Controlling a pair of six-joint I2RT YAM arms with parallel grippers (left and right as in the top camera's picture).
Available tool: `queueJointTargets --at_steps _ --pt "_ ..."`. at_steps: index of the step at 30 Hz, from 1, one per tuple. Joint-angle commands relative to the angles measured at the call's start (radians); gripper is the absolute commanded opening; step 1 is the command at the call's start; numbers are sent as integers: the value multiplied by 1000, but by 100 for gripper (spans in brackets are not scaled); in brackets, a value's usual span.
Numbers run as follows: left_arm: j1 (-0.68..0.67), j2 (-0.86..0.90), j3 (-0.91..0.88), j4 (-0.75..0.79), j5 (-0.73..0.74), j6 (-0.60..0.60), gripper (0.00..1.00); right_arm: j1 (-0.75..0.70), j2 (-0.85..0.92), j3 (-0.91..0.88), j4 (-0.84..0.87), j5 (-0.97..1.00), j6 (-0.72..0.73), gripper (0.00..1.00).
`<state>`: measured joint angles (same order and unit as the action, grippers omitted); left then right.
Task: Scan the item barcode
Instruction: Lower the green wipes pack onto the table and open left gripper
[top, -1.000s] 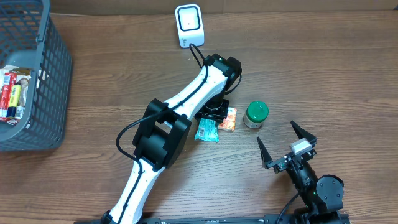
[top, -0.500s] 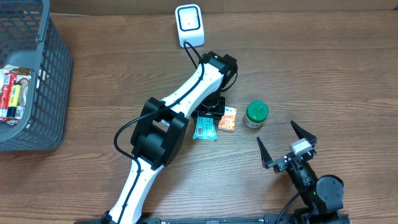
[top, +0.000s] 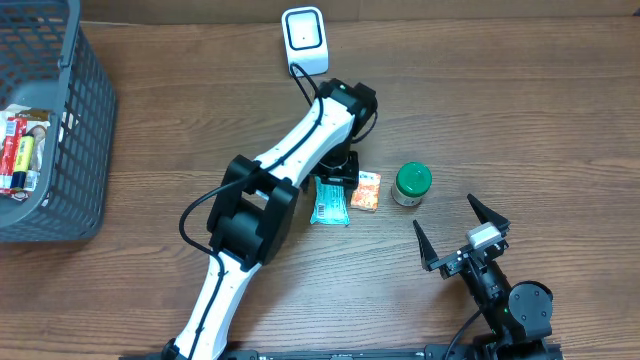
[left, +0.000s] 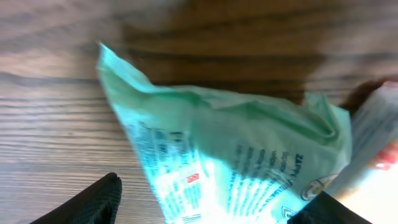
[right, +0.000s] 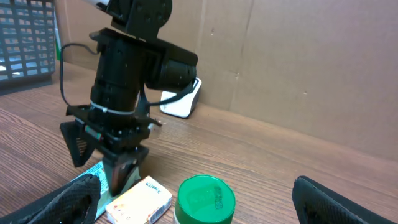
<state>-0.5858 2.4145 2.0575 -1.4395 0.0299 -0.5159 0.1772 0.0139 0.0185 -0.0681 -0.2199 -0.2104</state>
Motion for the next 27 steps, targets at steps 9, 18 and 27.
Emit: queueJointTargets --at_steps 9,18,27 --pt "51 -151 140 -1 -4 129 70 -4 -11 -11 6 9 -3 100" --pt "199 -336 258 4 -70 259 71 -3 -11 -11 6 9 -3 100" --pt "543 -512 405 142 -336 284 100 -3 -11 -11 6 9 -3 100"
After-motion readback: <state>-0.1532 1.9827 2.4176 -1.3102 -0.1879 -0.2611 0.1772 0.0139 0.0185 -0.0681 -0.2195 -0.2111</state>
